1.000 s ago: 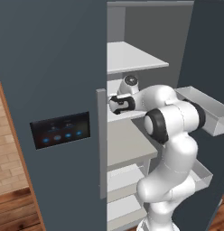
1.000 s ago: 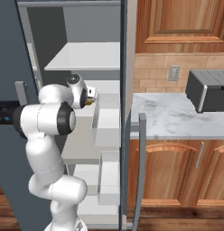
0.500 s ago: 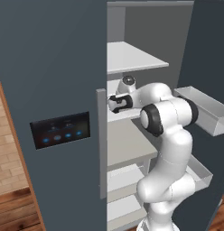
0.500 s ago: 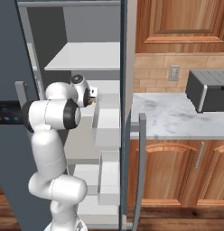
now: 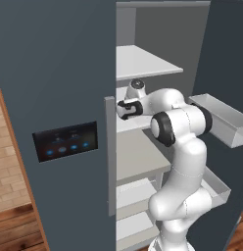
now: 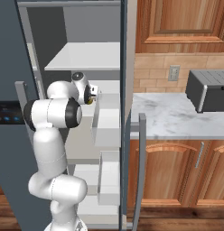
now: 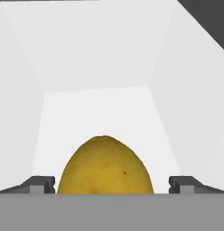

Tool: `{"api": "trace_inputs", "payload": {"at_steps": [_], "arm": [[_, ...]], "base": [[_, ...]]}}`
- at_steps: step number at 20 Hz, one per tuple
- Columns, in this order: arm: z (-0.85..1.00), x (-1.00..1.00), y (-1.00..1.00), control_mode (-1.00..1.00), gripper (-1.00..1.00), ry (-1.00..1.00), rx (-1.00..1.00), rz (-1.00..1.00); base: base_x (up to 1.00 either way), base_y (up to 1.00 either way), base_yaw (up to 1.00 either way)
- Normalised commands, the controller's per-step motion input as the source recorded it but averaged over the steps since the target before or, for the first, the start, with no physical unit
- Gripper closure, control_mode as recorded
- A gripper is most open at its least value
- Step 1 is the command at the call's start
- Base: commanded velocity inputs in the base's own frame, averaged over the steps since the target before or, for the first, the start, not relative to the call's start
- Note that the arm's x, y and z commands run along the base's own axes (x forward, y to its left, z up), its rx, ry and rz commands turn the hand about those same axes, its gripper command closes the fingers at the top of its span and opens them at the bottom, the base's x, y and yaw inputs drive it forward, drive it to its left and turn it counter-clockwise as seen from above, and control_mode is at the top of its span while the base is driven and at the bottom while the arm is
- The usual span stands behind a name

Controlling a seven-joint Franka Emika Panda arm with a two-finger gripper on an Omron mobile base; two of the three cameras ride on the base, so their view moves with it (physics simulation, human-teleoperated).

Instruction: Place the cold items (potato and lemon) from the fridge in one tupperware on the dining counter. Place the warm items (hot dog and kebab skewer) in the stove area in another tupperware.

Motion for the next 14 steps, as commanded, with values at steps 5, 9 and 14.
{"api": "trace_inputs", "payload": {"at_steps": [5,9,14], "arm": [[-0.08,0.0,0.0,-1.0,1.0,0.03,0.0,0.0],[-0.12,-0.01,0.0,-1.0,1.0,0.09,0.0,0.0],[-0.14,-0.24,-0.11,-1.0,1.0,0.03,0.07,-0.03]], "base": [[0.0,0.0,0.0],[0.0,0.0,0.0],[0.0,0.0,0.0]]}}
